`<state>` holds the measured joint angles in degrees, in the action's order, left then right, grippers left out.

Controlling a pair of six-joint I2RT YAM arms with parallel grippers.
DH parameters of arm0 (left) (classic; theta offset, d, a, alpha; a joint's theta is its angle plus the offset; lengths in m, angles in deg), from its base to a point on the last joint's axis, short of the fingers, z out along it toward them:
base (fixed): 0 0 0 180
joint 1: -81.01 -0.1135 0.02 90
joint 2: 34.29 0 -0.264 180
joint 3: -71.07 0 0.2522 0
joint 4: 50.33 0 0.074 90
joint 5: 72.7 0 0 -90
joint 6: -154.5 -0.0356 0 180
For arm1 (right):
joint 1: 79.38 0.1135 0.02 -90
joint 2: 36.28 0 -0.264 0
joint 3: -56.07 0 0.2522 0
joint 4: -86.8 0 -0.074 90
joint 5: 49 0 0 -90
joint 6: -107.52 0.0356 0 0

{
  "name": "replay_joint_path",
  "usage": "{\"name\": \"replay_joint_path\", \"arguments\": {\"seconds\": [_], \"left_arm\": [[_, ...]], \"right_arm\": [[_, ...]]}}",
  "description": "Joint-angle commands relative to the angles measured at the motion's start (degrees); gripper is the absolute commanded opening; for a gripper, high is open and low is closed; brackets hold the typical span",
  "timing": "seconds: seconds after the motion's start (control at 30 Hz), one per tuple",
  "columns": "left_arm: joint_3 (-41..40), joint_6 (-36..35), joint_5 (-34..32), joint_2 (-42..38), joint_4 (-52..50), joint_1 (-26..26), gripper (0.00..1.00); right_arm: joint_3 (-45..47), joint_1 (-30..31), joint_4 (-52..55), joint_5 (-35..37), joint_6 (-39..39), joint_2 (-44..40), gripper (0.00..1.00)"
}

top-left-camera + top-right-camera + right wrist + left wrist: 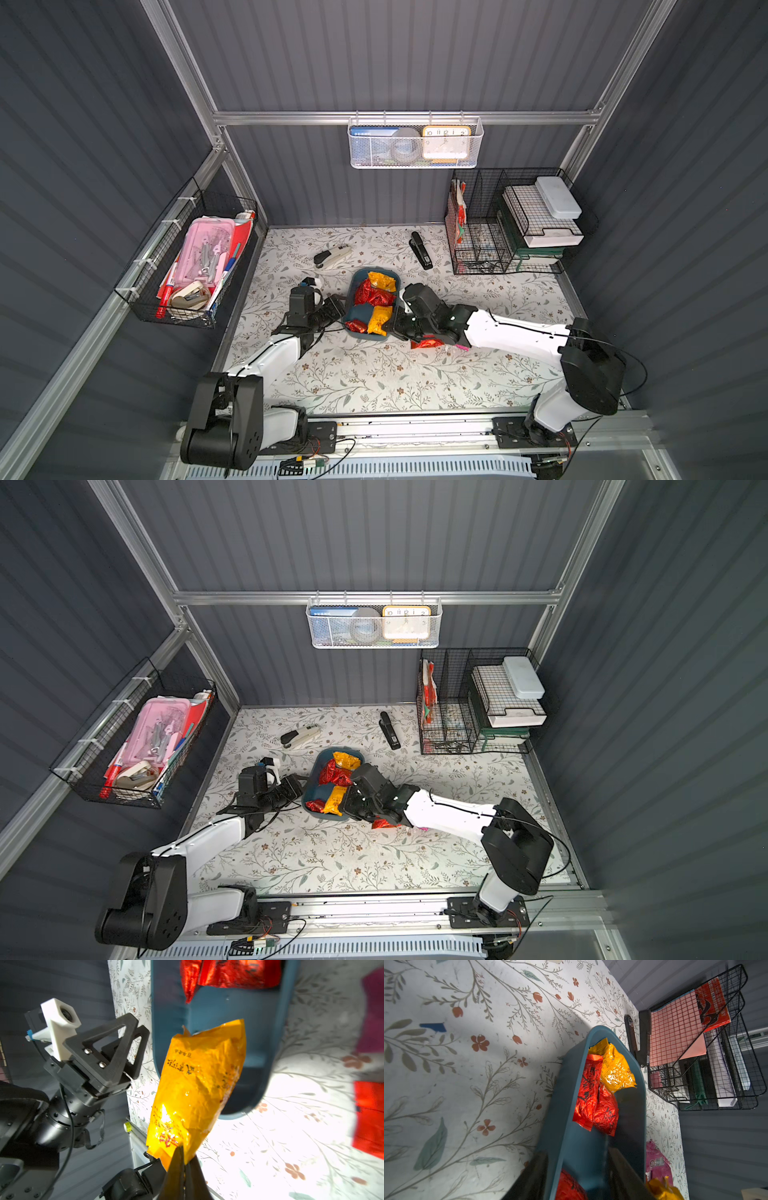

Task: Take the tea bags out of the storage box
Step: Adjust the storage box at the center of the board.

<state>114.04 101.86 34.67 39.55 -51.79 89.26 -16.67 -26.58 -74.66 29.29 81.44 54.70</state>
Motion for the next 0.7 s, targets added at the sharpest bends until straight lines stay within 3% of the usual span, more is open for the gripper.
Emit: {"name": "replay_joint_path", "arguments": {"seconds": [0.0,0.67], "left_arm": [[1.5,-2.6,0.6,1.1,-1.0,-0.2,0.49],[1.6,-2.9,2.1,5.7,1.5,1.7,0.35]], "right_arm": [[1.8,-0.1,-0.2,2.5,-0.8,-2.9,0.0],[3.0,-0.4,0.4,3.9,-3.1,-5.6,0.0]]}}
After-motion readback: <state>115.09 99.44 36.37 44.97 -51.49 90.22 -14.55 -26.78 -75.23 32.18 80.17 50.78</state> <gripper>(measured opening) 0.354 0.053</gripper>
